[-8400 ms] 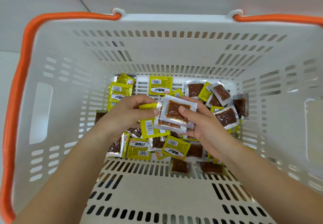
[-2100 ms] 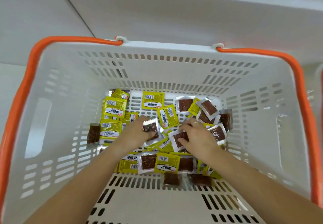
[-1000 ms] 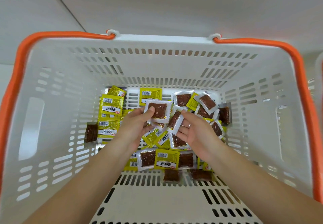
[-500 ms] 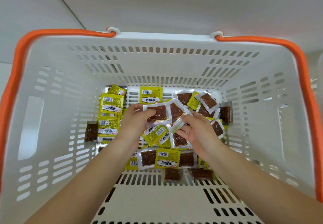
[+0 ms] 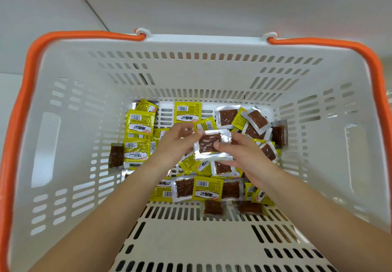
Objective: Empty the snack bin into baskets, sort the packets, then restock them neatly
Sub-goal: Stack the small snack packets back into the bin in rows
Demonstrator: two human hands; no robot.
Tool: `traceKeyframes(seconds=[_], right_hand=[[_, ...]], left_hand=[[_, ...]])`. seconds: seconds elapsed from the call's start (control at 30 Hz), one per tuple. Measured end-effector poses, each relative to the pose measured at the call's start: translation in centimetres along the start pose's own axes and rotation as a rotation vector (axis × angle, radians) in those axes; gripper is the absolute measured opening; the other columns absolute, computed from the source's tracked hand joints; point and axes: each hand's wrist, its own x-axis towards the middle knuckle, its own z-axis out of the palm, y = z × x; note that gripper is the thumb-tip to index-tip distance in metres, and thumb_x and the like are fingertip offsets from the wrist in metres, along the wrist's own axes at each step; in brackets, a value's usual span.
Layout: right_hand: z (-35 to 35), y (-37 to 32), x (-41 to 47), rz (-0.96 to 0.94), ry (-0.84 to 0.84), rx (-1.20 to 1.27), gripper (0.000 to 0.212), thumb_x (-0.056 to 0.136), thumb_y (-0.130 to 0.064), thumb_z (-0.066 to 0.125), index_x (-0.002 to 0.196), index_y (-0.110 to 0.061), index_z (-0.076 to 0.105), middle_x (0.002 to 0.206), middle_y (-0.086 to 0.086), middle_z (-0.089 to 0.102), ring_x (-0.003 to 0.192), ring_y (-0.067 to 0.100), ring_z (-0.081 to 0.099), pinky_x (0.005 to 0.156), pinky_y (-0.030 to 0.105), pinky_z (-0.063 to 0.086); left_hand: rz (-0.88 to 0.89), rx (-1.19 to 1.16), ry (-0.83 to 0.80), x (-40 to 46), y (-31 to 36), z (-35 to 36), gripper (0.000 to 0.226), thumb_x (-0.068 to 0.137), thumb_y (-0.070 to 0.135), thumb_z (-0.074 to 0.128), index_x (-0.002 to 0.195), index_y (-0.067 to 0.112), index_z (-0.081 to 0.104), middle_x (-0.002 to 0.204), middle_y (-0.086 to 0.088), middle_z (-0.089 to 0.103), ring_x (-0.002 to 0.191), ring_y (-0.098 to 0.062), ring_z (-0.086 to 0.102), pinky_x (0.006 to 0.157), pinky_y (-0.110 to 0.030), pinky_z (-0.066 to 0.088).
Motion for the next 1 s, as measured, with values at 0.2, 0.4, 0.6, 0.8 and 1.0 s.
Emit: traceKeyframes(seconds=[0.2,0.4,0.6,0.8,1.0], right_hand=[[-1.5,-0.7,0.7,-0.057,0.309,0.19,0.043,0.092,-0.008,0.06,0.132,-0.007,0.044,0.103,0.0,0.047,0.109,0.02,0.054,0.066,0.022,0.049],[-1.5,-0.1,0.9,-0.019,0.312,0.235,0.065,0.091,-0.008,0.063,0.146,-0.004,0.029,0.146,0.01,0.037,0.114,0.017,0.048,0.082,0.027,0.049],[-1.1,0.8,0.9,0.003,0.242,0.101,0.064,0.089,-0.015,0.066,0.143,-0.004,0.034,0.144,0.013,0.041,0.116,0.017,0.051,0.087,0.031,0.051],[-0.9,1.2,0.7,-0.003,0.2,0.032,0.051,0.091,-0.012,0.062,0.138,-0.008,0.041,0.122,0.009,0.048,0.099,0.014,0.053,0.087,0.031,0.05],[-1.1,1.4,0.7,0.002,0.189,0.02,0.048,0.094,-0.009,0.057,0.136,-0.021,0.04,0.105,-0.007,0.046,0.099,0.013,0.053,0.082,0.033,0.054]], left_hand=[[0.276,0.956,0.145,0.7,-4.5,0.1,0.058,0.084,0.055,0.061,0.126,0.016,0.048,0.123,-0.002,0.048,0.118,-0.022,0.043,0.097,-0.031,0.034],[0.275,1.097,0.106,1.7,-4.7,0.8,0.071,0.076,0.053,0.07,0.13,0.017,0.041,0.128,-0.003,0.044,0.121,-0.023,0.039,0.104,-0.033,0.031],[0.257,1.295,0.066,1.9,-4.0,-0.2,0.069,0.075,0.061,0.066,0.122,0.014,0.047,0.127,-0.005,0.043,0.122,-0.025,0.036,0.102,-0.035,0.033],[0.266,1.342,0.013,2.1,-4.3,-0.9,0.06,0.078,0.059,0.064,0.118,0.017,0.047,0.126,-0.001,0.053,0.128,-0.024,0.035,0.105,-0.036,0.027],[0.413,0.611,0.202,1.0,-4.0,-0.8,0.018,0.087,0.02,0.066,0.083,0.023,0.049,0.092,0.004,0.06,0.091,-0.019,0.054,0.072,-0.031,0.042]])
